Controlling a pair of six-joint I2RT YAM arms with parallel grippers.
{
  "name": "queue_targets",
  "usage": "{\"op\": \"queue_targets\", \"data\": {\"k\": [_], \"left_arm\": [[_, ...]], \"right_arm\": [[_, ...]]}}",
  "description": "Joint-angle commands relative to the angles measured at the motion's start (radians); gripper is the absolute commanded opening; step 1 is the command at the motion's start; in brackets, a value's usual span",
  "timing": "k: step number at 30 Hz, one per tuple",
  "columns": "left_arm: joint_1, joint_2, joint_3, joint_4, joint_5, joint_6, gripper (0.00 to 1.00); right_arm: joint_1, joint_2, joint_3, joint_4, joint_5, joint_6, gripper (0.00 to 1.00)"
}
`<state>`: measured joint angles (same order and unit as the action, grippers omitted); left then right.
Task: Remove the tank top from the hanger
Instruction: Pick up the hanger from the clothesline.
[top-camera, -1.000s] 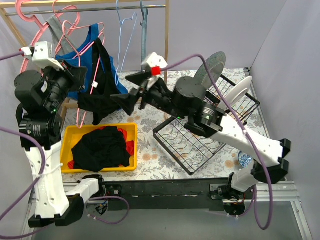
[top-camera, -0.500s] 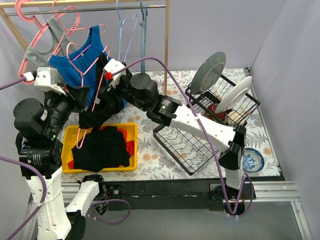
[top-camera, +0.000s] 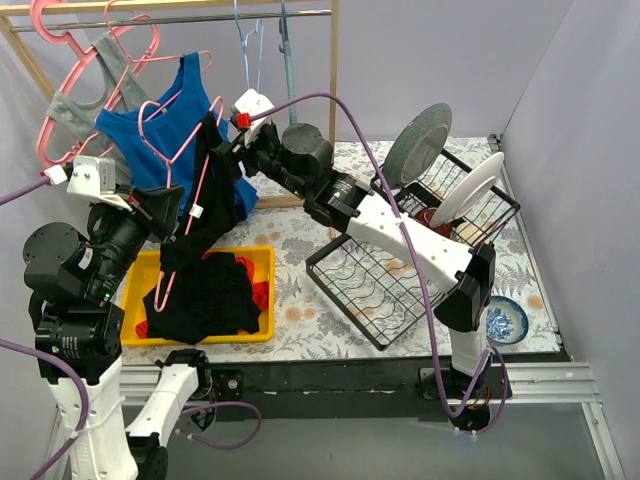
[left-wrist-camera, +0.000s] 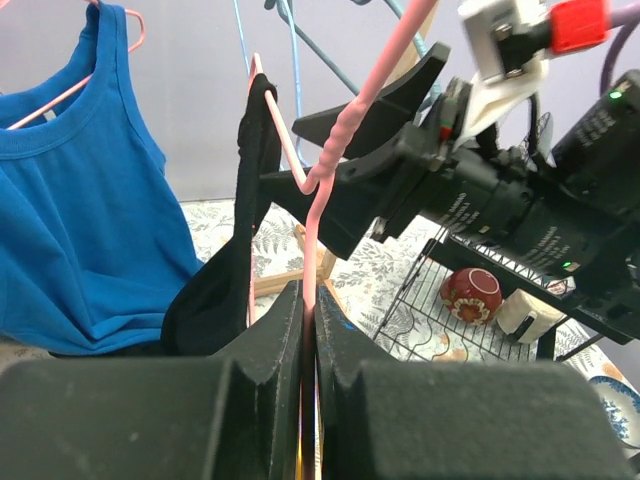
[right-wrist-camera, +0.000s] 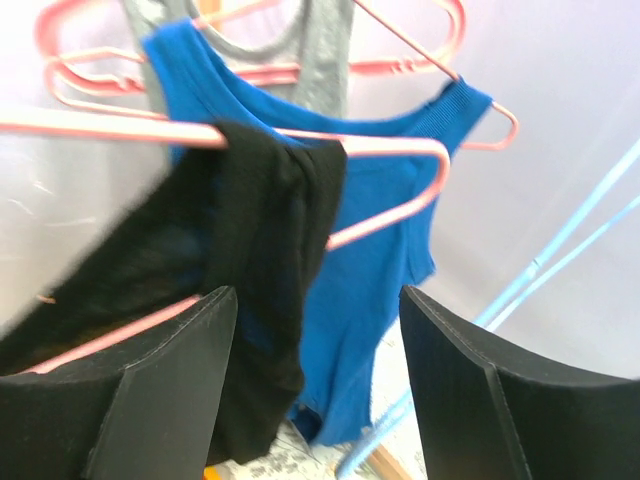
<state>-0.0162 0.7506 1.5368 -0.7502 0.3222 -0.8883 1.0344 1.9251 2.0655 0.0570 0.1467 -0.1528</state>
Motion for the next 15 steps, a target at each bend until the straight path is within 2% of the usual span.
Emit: {"op": "queue_targets", "data": {"k": [1, 6, 9, 10, 15], "left_arm": [[-0.010, -0.016, -0.006, 0.034, -0.003, -0.009, 0.00], [-0.013, -0.016, -0.017, 0.032, 0.000, -0.012, 0.00], [-0.024, -0.020, -0.014, 0.031, -0.003, -0.009, 0.00], [-0.028, -0.022, -0.014, 0.031, 0.000, -0.009, 0.00], [-0.034, -0.028, -0.007, 0.040, 0.046, -0.009, 0.00]], "right_arm": [[0.007, -0.074, 0.007, 0.090, -0.047, 0.033, 0.77], [0.009, -0.095, -0.022, 0.101, -0.067, 0.061, 0.81], [0.009, -0.098, -0.025, 0.107, -0.035, 0.056, 0.68], [0.009, -0.092, -0.018, 0.104, -0.030, 0.053, 0.62], [0.007, -0.074, 0.025, 0.086, -0.004, 0.039, 0.60]]}}
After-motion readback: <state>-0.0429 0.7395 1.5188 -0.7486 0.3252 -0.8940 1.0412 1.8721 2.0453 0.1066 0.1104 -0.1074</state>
